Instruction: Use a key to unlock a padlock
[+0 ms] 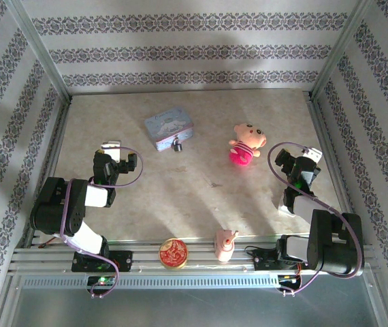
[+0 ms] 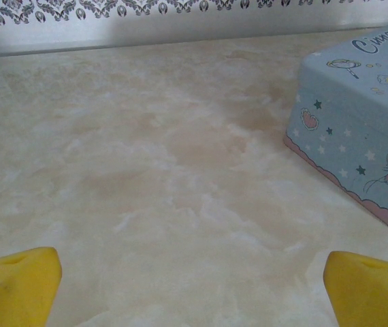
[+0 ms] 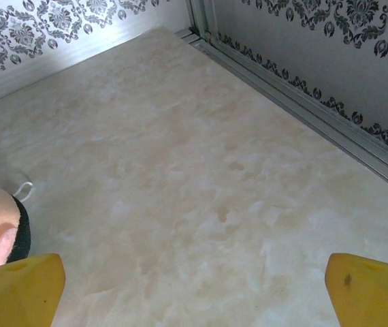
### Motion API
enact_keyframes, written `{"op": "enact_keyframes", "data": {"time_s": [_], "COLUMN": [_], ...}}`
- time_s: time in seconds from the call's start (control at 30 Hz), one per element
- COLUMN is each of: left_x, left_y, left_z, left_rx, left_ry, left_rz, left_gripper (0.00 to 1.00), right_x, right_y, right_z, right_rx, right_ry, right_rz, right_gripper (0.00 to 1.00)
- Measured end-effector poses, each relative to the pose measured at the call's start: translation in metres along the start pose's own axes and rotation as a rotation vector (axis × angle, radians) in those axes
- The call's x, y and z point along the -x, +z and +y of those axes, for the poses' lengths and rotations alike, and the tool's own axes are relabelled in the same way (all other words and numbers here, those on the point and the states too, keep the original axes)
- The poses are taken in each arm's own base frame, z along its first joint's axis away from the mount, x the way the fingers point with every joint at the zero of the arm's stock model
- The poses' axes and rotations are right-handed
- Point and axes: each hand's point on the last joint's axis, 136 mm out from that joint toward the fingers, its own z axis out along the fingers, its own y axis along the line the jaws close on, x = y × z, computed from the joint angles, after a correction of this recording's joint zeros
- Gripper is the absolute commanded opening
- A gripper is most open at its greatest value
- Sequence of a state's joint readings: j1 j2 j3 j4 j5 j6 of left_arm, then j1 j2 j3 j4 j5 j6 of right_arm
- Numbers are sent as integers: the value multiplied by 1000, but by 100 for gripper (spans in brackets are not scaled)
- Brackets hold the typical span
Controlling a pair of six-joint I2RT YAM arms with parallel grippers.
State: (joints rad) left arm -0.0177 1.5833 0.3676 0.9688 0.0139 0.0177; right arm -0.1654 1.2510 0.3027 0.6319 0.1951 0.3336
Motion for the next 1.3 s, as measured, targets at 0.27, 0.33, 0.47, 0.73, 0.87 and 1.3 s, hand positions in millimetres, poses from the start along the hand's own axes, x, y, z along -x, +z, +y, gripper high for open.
{"op": "enact_keyframes", "data": {"time_s": [0.27,0.33,0.47,0.73,0.87,1.3], "left_x": [0,0,2,45,64,68], "left_y": [0,0,-3,-21,-29,-19], "left_z": [0,2,5,20,26,17], "left_rx": [1,9,28,114,147,83], "left_ry": [0,-1,-2,-36,-100,-341], "left_rz": [1,2,7,-53,-91,-92], "left_gripper": [99,99,99,99,99,99], "right_x": [-3,-1,6,49,50,-40], "right_y": [-2,-4,-14,-46,-66,-119], "right_z": [-2,0,4,38,68,201], "right_rx": [-7,-4,4,37,77,221], "right_ry": [-3,-4,-8,-30,-69,-342], "right_rz": [18,17,5,-24,5,298], "right_gripper": [98,98,98,86,82,79]}}
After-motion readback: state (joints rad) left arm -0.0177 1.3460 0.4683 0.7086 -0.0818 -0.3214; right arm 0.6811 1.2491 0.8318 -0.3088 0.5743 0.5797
